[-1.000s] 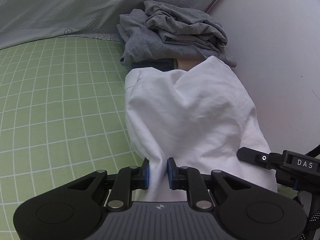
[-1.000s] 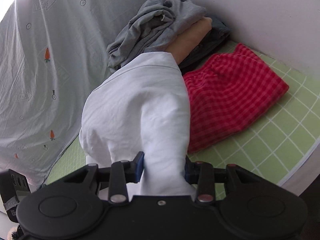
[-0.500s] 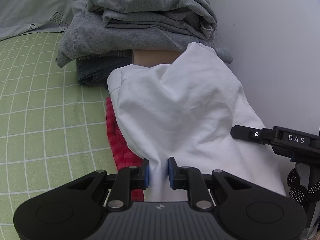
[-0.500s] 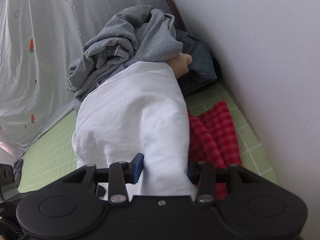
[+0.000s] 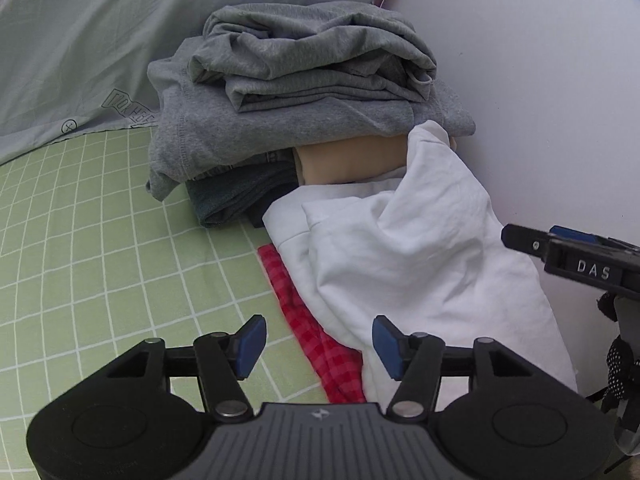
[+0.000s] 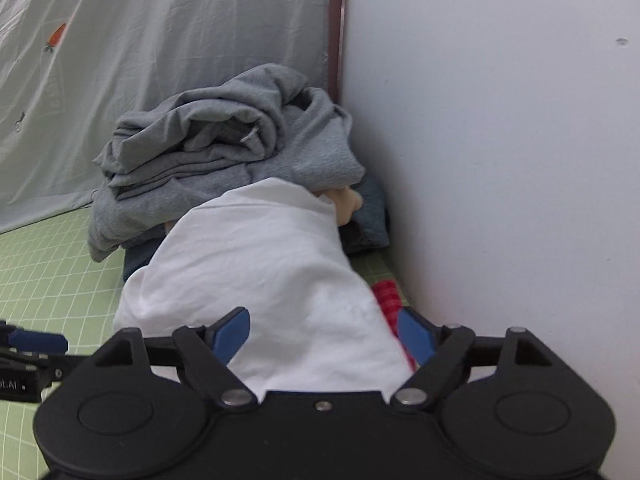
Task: Fold clothes
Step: 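Open the left gripper and withdraw both grippers from the stack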
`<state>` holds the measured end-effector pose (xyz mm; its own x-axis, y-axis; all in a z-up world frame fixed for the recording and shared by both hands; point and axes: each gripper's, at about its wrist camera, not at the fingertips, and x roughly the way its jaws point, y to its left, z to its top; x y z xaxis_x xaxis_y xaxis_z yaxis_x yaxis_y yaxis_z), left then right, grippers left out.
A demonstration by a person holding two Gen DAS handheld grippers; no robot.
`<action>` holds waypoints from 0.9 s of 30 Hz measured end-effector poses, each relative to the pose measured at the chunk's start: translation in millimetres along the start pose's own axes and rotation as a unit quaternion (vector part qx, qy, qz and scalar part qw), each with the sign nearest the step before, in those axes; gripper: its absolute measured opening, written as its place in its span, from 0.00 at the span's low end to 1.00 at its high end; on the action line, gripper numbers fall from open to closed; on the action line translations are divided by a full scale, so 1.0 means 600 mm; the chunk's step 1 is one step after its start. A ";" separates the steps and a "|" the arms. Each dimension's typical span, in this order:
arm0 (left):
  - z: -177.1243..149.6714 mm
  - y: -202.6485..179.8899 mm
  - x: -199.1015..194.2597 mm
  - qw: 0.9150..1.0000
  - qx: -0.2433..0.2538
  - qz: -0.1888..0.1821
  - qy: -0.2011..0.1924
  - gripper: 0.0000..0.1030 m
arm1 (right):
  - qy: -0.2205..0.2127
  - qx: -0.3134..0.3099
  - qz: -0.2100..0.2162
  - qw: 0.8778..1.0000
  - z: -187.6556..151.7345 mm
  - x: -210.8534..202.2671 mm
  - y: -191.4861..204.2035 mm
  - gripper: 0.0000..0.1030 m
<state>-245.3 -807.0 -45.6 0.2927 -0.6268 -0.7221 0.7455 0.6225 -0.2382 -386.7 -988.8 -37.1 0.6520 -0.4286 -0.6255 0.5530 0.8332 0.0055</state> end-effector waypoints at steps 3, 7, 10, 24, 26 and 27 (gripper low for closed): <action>0.010 0.013 -0.027 0.999 -0.011 0.001 -0.045 0.79 | 0.060 -0.012 -0.012 0.998 -0.037 0.052 0.036 0.84; 0.010 0.020 -0.092 0.992 -0.026 0.003 -0.127 0.89 | 0.048 -0.023 -0.038 0.998 -0.038 0.041 0.065 0.88; -0.003 0.019 -0.155 0.982 -0.016 0.011 -0.189 0.97 | 0.004 -0.005 -0.026 1.000 -0.038 -0.013 0.081 0.99; -0.120 0.099 -0.362 0.982 0.003 0.050 -0.182 1.00 | -0.047 0.040 -0.069 0.996 -0.103 -0.240 0.267 0.99; -0.149 0.120 -0.376 0.985 0.001 0.050 -0.163 1.00 | -0.040 0.039 -0.072 0.996 -0.131 -0.269 0.296 0.99; -0.164 0.129 -0.384 0.986 0.003 0.049 -0.158 1.00 | -0.039 0.038 -0.073 0.996 -0.147 -0.282 0.308 0.99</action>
<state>-314.0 -568.5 38.6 0.5347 -0.6787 -0.5034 0.7071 0.6856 -0.1732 -440.6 -731.6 1.2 0.5986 -0.5707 -0.5621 0.6800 0.7330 -0.0202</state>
